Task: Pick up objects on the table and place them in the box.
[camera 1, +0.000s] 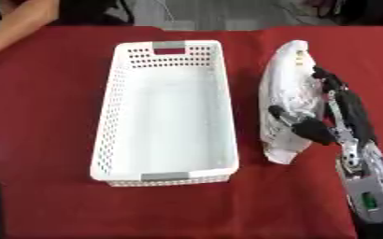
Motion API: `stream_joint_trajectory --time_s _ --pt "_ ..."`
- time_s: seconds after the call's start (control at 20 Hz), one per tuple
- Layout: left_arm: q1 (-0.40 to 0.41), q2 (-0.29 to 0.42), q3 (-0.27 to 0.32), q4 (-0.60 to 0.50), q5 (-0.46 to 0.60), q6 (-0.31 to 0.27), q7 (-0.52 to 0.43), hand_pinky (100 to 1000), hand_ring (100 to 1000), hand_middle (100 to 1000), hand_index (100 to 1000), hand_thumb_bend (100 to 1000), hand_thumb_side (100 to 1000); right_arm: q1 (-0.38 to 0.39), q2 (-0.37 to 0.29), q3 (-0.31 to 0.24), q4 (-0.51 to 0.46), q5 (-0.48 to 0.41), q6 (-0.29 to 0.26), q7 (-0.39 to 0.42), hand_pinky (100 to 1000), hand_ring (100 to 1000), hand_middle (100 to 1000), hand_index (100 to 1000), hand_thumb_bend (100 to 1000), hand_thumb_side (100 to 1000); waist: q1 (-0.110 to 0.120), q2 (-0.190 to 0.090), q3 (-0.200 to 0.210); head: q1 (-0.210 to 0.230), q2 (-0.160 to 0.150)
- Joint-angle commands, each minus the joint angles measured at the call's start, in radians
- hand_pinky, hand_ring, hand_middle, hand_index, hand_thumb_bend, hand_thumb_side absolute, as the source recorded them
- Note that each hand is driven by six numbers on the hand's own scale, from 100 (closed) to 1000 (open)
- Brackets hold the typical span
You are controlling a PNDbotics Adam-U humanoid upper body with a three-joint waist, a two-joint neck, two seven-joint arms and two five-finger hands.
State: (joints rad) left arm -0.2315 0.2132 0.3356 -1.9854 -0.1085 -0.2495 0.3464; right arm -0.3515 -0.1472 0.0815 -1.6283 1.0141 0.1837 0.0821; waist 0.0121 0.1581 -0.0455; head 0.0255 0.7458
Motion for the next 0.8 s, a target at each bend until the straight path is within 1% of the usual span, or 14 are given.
stream_joint_trajectory --time_s 0.05,0.15,0.2,0.25,0.3,0.35,0.4,0.45,0.5,0.55,0.6,0.65,0.75,0.8 --pt "-0.002 0.016 0.003 -0.015 0.000 0.000 -0.001 605 603 728 806 100 1000 -0.010 -0.001 0.001 -0.012 0.019 0.008 -0.004 100 489 671 848 624 415 0.002 -0.012 0.002 -0.009 -0.018" --pt "-0.002 0.016 0.003 -0.015 -0.001 0.000 -0.001 605 603 728 805 100 1000 -0.010 -0.001 0.002 -0.017 0.016 0.007 -0.013 100 478 614 778 561 337 0.002 -0.012 0.001 -0.008 -0.018" --pt "-0.002 0.016 0.003 -0.015 -0.001 0.000 -0.001 605 603 728 805 100 1000 -0.010 -0.001 0.002 -0.020 0.012 0.005 -0.018 100 478 619 784 573 342 0.002 -0.012 0.001 -0.007 -0.018" --pt "-0.001 0.015 0.003 -0.015 -0.001 0.000 -0.001 605 603 728 805 100 1000 -0.010 -0.001 0.001 -0.023 0.007 0.003 -0.025 100 457 555 712 436 275 0.002 -0.013 0.001 -0.007 -0.018" --pt "-0.001 0.015 0.003 -0.015 -0.001 0.000 -0.001 605 603 728 805 100 1000 -0.009 -0.001 0.000 -0.027 0.000 0.001 -0.035 100 443 536 696 406 257 0.002 -0.013 0.001 -0.006 -0.017" --pt "-0.001 0.015 0.003 -0.015 -0.001 0.001 0.000 605 603 728 805 100 1000 -0.009 -0.002 -0.002 -0.030 -0.007 -0.001 -0.046 100 408 496 661 325 215 0.002 -0.013 0.001 -0.006 -0.016" --pt "-0.001 0.015 0.003 -0.015 -0.001 0.001 0.000 605 603 728 805 100 1000 -0.008 -0.002 -0.003 -0.031 -0.013 -0.002 -0.058 100 395 508 673 350 228 0.002 -0.013 0.000 -0.005 -0.015" --pt "0.000 0.015 0.003 -0.015 -0.001 0.001 0.000 605 603 728 805 100 1000 -0.008 -0.002 -0.005 -0.034 -0.018 -0.001 -0.072 100 342 418 589 183 150 0.002 -0.013 0.000 -0.005 -0.015" --pt "0.000 0.015 0.003 -0.015 -0.001 0.001 0.000 605 603 728 805 100 1000 -0.008 -0.003 -0.006 -0.035 -0.025 -0.001 -0.087 100 355 434 603 216 161 0.002 -0.013 0.000 -0.004 -0.015" --pt "0.000 0.015 0.003 -0.015 -0.001 0.001 0.000 605 602 728 805 100 1000 -0.008 -0.003 -0.008 -0.037 -0.031 0.000 -0.102 100 260 310 497 100 112 0.002 -0.013 0.000 -0.004 -0.015" --pt "0.000 0.015 0.003 -0.015 -0.001 0.001 0.000 605 602 728 805 100 1000 -0.008 -0.003 -0.009 -0.039 -0.038 0.002 -0.121 100 270 322 507 100 117 0.002 -0.013 -0.001 -0.004 -0.015" --pt "0.000 0.015 0.004 -0.015 -0.001 0.001 0.000 605 602 728 805 100 1000 -0.007 -0.004 -0.010 -0.040 -0.044 0.002 -0.140 100 189 235 424 100 103 0.002 -0.013 -0.001 -0.004 -0.015" --pt "0.000 0.015 0.004 -0.015 -0.001 0.001 0.001 605 602 728 805 100 1000 -0.007 -0.004 -0.009 -0.040 -0.053 0.002 -0.174 100 100 132 326 100 100 0.002 -0.014 -0.001 -0.004 -0.015" --pt "0.000 0.015 0.004 -0.015 -0.001 0.001 0.001 605 602 728 805 100 1000 -0.006 -0.004 -0.009 -0.040 -0.058 0.003 -0.191 100 100 132 326 100 100 0.003 -0.014 -0.001 -0.003 -0.015"
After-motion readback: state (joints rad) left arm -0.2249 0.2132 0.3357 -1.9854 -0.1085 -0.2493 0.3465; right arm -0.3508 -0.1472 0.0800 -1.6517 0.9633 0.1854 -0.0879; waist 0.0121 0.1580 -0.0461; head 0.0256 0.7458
